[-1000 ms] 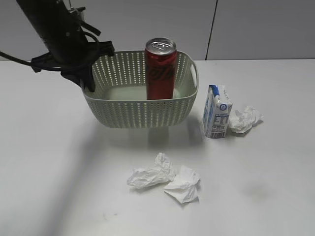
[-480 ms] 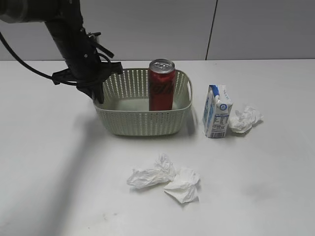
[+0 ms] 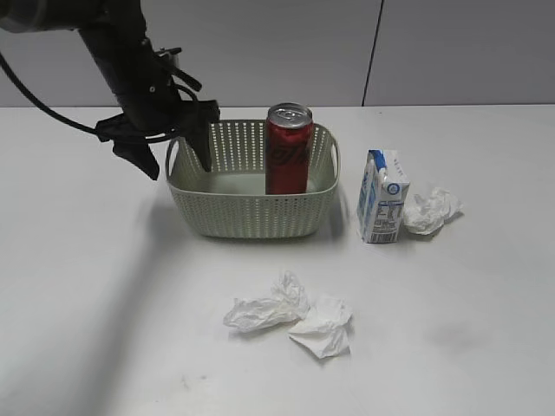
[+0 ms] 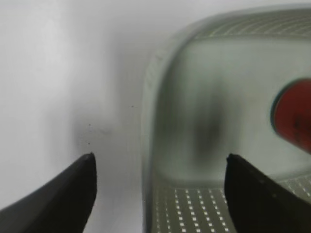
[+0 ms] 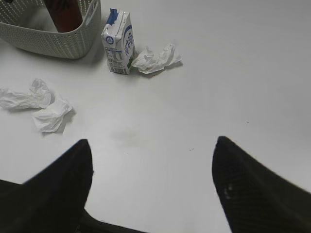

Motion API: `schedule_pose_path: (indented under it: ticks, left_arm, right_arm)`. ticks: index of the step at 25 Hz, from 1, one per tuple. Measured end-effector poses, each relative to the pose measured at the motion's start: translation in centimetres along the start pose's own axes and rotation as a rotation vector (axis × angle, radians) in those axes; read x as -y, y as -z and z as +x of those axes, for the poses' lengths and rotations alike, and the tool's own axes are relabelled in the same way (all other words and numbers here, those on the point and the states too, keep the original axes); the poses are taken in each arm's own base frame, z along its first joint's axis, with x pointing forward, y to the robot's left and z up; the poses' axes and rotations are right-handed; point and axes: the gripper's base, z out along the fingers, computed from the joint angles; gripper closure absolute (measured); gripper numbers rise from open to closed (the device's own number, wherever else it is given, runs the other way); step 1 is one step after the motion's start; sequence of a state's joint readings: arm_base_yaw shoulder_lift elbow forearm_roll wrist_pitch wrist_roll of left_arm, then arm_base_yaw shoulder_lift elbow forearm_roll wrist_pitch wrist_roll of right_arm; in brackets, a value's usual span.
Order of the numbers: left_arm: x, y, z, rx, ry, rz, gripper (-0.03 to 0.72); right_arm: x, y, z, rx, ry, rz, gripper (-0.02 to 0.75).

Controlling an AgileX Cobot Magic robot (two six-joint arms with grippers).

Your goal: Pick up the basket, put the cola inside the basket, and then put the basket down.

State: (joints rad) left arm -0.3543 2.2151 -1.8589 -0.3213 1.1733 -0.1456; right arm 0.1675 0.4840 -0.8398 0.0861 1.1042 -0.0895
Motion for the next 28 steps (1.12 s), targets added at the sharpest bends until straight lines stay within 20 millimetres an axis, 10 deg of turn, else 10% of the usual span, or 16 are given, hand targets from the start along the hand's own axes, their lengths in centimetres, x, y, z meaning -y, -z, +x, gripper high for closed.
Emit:
schedule_pose_path:
  ticks: [13,28]
  left_arm:
    - [-2.6,10.5,0.1,0.232,-0.061,-0.202,0.081]
    - [-4.9,16.8,13.8,0.238,-0.088,-0.374,0.106]
  right_arm:
    - [0.4,-3.9,2.4,-0.046,-0.003,0.018,0.145]
    - [0.3,-6.2,6.9,0.069,0.023,0.025,0.146]
